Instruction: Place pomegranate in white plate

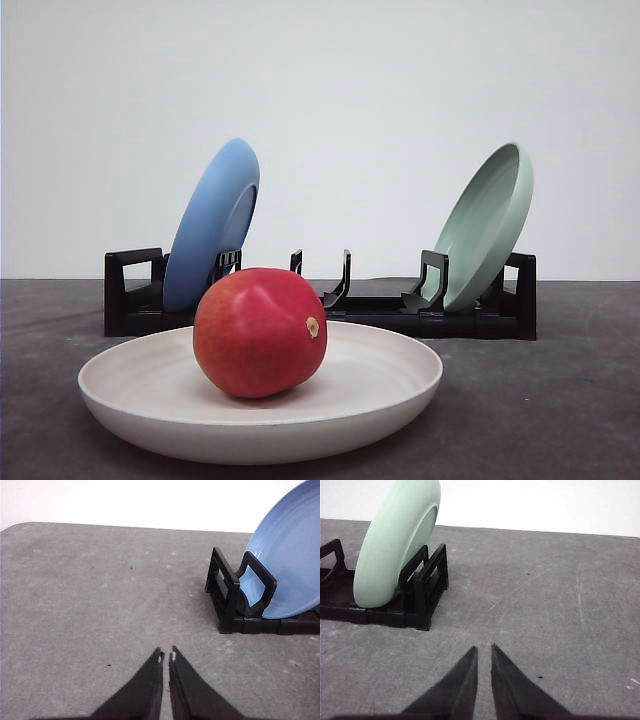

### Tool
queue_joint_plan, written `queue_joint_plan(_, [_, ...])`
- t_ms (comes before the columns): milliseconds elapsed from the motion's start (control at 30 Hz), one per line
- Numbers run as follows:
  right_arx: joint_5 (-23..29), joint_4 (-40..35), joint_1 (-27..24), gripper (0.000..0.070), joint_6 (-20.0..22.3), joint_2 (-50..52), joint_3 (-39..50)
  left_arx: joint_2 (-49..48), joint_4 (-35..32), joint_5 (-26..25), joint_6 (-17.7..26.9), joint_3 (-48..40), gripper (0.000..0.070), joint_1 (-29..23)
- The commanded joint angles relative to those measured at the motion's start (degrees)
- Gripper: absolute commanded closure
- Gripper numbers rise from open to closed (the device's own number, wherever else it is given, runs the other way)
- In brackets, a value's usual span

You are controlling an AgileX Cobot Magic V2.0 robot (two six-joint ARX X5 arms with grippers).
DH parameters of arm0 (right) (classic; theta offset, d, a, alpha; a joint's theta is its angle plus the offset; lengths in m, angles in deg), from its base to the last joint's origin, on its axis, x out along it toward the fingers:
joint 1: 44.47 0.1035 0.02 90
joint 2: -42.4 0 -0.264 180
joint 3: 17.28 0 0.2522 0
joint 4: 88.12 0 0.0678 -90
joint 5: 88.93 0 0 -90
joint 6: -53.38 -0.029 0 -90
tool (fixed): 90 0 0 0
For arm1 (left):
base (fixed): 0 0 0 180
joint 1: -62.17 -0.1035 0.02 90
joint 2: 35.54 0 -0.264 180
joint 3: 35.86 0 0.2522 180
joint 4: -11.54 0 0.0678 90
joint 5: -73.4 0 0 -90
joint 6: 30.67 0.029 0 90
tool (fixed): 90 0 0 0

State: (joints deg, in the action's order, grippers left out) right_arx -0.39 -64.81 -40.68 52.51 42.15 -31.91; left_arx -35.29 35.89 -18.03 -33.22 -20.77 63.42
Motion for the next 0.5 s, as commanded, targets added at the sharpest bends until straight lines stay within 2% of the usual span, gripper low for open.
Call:
queue_joint_plan(0, [0.00, -0.53, 0.04, 0.0654, -0.61, 0.04, 0.22, -0.02, 0.11, 0.17, 0.55, -0.63, 0.0700, -0.02])
queue_joint_plan(467, [-0.01, -0.51, 0.04, 0.0654, -0.61, 0.04, 0.22, -0.02, 0.11, 0.17, 0.55, -0.63, 0.0700, -0.02])
